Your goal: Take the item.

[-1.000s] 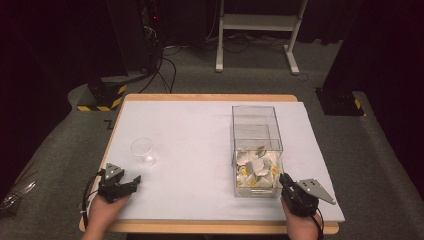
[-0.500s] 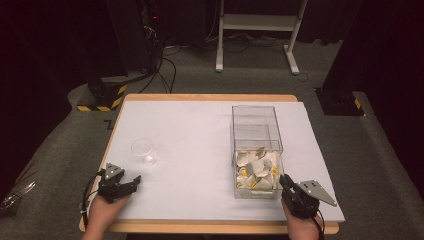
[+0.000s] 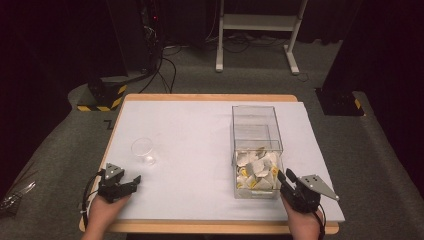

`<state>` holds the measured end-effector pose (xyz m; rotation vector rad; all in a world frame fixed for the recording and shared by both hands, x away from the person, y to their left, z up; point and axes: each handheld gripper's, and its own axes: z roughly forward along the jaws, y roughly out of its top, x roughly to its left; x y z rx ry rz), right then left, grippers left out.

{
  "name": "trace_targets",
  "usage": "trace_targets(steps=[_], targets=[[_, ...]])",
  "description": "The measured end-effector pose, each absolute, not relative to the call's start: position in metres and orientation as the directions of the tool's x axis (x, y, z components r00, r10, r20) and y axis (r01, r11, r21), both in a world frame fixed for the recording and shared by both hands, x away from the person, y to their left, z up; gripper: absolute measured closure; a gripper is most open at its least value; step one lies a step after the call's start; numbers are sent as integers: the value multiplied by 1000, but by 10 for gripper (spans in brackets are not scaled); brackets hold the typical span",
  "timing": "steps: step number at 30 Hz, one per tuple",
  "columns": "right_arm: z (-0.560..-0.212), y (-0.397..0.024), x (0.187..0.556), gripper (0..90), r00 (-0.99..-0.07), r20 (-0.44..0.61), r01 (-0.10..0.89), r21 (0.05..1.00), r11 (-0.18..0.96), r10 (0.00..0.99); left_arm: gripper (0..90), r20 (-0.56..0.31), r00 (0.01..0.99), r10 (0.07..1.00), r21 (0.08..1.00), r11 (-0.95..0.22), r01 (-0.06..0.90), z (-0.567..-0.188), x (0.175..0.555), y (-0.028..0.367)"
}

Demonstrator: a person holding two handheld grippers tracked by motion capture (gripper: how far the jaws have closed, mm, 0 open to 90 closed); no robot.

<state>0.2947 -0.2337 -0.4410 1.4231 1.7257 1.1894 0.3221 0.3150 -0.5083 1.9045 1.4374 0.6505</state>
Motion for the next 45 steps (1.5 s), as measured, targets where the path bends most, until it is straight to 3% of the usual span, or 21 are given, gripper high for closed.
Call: trace_targets(steps=[21, 29, 45], targets=[[-435, -263, 317, 644, -237, 113, 403, 915, -9, 965, 300, 6, 269, 963, 750, -182, 636, -508, 322, 315], [-451, -284, 329, 643, -201, 119, 438, 899, -19, 972, 307, 6, 263, 965, 752, -177, 635, -508, 321, 315], [-480, -298, 342, 631, -214, 44, 510, 857, 73, 976, 380, -6, 263, 965, 752, -169, 637, -503, 317, 312]])
